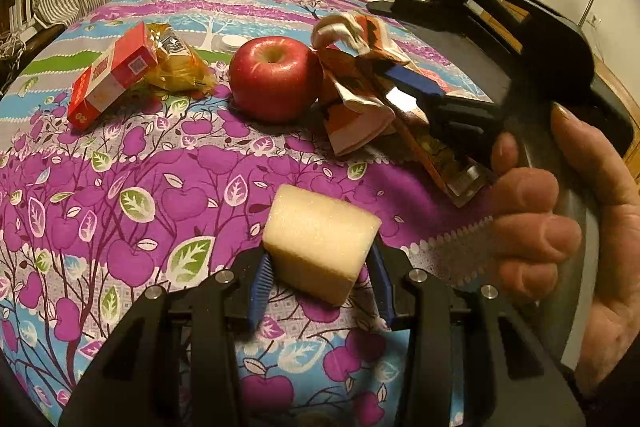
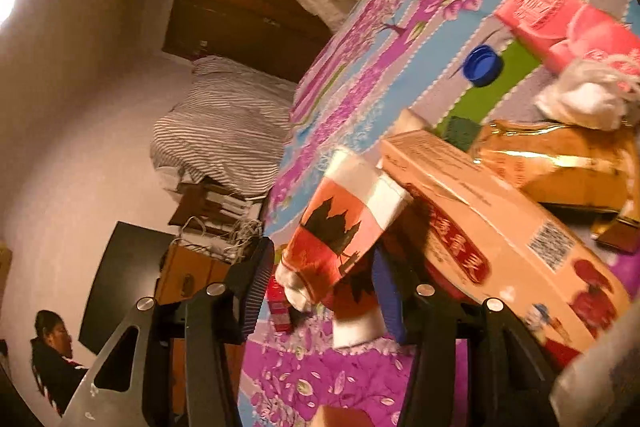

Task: Collect trash
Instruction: 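Grasp the orange paper cup with the right tool, then carry the foam block and paper cup to the bucket and release both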

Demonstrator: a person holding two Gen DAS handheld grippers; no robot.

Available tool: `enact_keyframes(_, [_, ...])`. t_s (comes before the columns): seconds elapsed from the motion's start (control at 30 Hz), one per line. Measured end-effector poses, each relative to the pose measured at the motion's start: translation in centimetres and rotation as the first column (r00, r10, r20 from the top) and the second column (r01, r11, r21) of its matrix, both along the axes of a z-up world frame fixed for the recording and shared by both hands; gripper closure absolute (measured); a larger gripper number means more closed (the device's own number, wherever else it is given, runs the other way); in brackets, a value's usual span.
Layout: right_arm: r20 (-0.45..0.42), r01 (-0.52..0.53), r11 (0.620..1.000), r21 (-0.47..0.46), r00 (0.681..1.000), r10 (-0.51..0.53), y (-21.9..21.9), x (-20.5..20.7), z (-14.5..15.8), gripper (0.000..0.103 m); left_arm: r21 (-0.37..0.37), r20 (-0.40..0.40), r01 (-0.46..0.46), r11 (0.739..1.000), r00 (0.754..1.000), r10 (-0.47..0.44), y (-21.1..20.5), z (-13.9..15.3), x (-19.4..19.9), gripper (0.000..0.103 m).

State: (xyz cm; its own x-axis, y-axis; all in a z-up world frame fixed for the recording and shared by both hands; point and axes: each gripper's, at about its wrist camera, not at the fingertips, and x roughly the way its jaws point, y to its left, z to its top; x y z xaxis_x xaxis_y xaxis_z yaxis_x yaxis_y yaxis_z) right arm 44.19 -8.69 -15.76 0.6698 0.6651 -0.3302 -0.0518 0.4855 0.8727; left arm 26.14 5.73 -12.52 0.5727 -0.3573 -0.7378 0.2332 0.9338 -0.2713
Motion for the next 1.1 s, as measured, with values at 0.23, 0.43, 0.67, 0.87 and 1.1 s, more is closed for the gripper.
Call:
enact_keyframes(0.23, [0.043,0.006,0.995,-0.101,0.999,-0.002,-0.3,0.5,0.7,0.098,0.006,0.016,-0.016,1.000,1.000,0.016,0.1,0.2,-0.5,0.063])
enact_keyframes(0.43, [0.208,0.043,0.892,-0.450,0.976,0.058,0.7,-5.6,6.2,0.098,0.014,0.051,-0.072,0.997,0.996,0.071,0.8,1.0,-1.2,0.063])
enact_keyframes(0.67, [0.319,0.179,0.627,-0.759,0.940,0.119,2.0,-16.7,9.2,0.098,0.049,0.172,-0.142,0.989,0.976,0.132,1.1,4.8,-4.2,0.063])
enact_keyframes(0.87, [0.342,0.231,0.551,-0.802,0.933,0.108,1.7,-23.1,10.1,0.098,0.042,0.278,-0.152,0.987,0.951,0.134,-0.5,9.1,-7.5,0.063])
enact_keyframes(1.1, [0.399,0.310,0.520,-0.796,0.914,0.066,-0.4,-27.4,13.5,0.099,0.028,0.318,-0.092,0.995,0.945,0.078,-4.3,11.9,-9.7,0.063])
